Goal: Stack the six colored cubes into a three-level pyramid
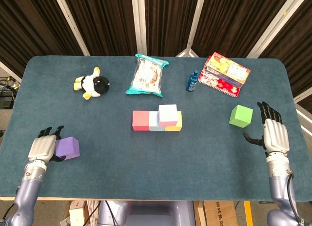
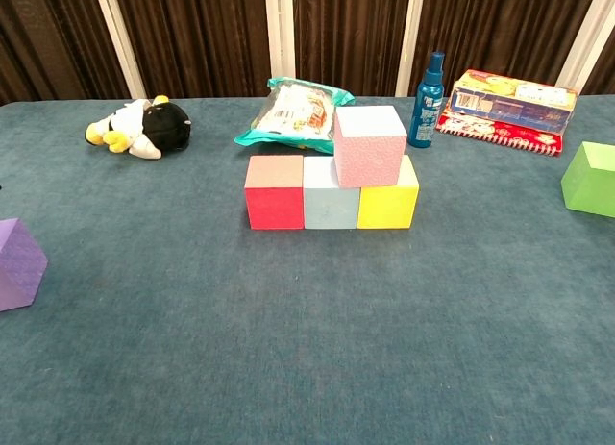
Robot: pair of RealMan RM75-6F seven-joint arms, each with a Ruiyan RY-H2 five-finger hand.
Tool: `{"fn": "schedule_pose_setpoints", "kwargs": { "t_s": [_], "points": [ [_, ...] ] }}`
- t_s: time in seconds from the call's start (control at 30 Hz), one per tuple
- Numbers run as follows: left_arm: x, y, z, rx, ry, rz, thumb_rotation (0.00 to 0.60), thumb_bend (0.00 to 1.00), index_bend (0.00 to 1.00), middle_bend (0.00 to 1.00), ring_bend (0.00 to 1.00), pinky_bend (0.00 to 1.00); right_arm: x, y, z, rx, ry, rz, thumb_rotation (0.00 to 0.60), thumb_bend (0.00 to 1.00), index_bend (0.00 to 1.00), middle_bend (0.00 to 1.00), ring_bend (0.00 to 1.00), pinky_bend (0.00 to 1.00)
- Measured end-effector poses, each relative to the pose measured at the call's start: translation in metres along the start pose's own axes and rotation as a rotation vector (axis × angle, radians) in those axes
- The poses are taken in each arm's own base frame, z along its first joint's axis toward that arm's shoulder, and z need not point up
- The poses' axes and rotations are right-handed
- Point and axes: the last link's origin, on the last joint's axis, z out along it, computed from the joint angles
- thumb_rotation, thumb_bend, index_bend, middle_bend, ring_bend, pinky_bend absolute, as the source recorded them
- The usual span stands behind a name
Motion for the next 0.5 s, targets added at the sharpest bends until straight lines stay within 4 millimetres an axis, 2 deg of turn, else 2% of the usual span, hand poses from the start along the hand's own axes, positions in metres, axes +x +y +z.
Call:
{"fn": "schedule_pose_setpoints", "kwargs": {
  "t_s": [0.13, 0.3, 0.4, 0.5],
  "points": [
    [0.0, 0.001, 0.0, -0.005, 0.008, -0.012, 0.6, 0.32, 0.07, 0.33, 0.04, 0.06, 0.0, -0.001, -0.001, 0.003, 0.003, 0.003, 0.6, 0.26, 0.0, 0.0, 0.0, 0.01],
    [0.01, 0.006, -0.002, -0.034, 0.042, -0.031, 0.6, 0.32, 0.07, 0.33, 0.04, 0.06, 0.0, -0.001, 0.0, 0.006, 0.006, 0.006, 0.6, 0.26, 0.0, 0.0, 0.0, 0.01],
    [0.023, 0.016, -0.003, -0.074, 0.076, -0.033, 0.6, 0.32, 0.07, 0.33, 0.04, 0.06, 0.001, 0.0, 0.001, 0.004, 0.007, 0.01, 0.6, 0.26, 0.0, 0.0, 0.0, 0.01],
    [0.042, 0.034, -0.003, -0.14, 0.113, -0.032, 0.6, 0.32, 0.07, 0.33, 0.04, 0.06, 0.002, 0.0, 0.001, 0.003, 0.01, 0.011, 0.6, 0.26, 0.0, 0.0, 0.0, 0.01]
  ]
}}
